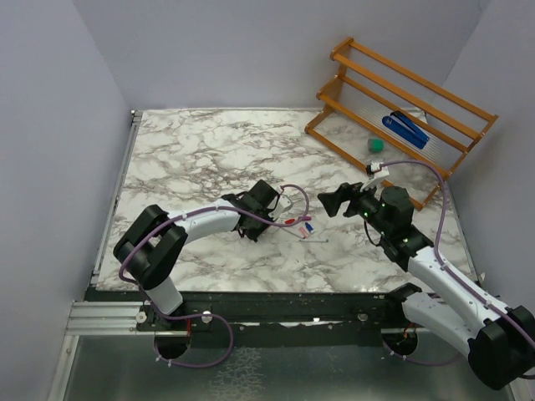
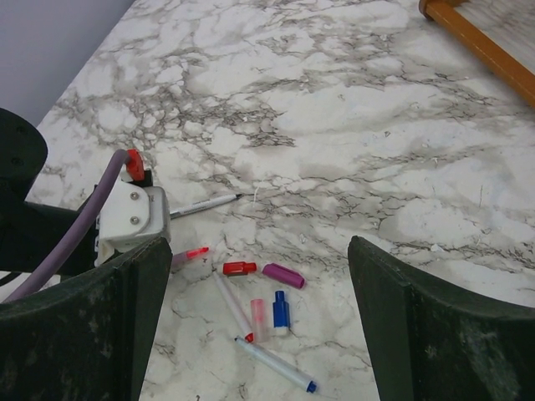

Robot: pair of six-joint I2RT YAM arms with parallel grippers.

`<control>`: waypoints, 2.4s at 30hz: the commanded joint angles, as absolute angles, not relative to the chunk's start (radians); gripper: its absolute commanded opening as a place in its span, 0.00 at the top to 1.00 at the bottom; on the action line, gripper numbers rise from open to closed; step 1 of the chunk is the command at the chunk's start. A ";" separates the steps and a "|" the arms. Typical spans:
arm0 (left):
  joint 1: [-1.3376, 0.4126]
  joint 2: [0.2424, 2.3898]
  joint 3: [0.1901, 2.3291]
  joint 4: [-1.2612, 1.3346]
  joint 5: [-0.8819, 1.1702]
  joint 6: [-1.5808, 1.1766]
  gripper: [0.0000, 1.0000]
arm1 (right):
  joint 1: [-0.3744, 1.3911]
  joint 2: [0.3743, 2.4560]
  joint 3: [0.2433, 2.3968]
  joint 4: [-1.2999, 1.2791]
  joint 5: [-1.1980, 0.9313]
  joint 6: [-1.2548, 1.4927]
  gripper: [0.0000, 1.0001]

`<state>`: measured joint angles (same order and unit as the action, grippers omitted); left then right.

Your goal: Insert the pens into the pen caps

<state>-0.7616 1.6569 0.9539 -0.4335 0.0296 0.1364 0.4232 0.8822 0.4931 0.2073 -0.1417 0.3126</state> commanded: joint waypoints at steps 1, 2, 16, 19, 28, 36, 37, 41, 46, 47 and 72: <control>-0.769 1.680 0.953 -0.438 0.087 0.129 1.00 | 0.418 0.896 0.484 0.197 -0.113 0.298 0.11; -0.769 1.666 0.952 -0.434 0.087 0.127 1.00 | 0.418 0.897 0.484 0.193 -0.115 0.298 0.11; -0.711 1.201 0.850 -0.296 0.102 0.064 1.00 | 0.476 0.976 0.526 0.116 -0.133 0.243 0.25; -0.681 1.088 0.777 -0.223 0.216 0.056 1.00 | 0.521 1.009 0.524 0.168 -0.214 0.235 0.26; -0.643 0.994 0.725 -0.123 0.352 0.008 1.00 | 0.545 1.128 0.513 0.566 -0.464 0.422 0.28; -0.641 0.983 0.708 -0.036 0.433 -0.050 1.00 | 0.617 1.237 0.560 0.751 -0.485 0.471 0.38; -0.641 0.983 0.707 -0.034 0.436 -0.050 1.00 | 0.622 1.240 0.561 0.761 -0.487 0.475 0.38; -0.641 0.993 0.709 -0.037 0.438 -0.051 1.00 | 0.644 1.244 0.572 0.782 -0.494 0.476 0.40; -0.641 1.003 0.711 -0.028 0.449 -0.054 1.00 | 0.662 1.265 0.585 0.795 -0.490 0.479 0.41; -0.641 1.004 0.712 -0.024 0.452 -0.055 1.00 | 0.666 1.275 0.590 0.796 -0.489 0.480 0.41; -0.638 1.075 0.730 -0.035 0.494 -0.090 0.55 | 0.728 1.413 0.658 0.963 -0.492 0.546 1.00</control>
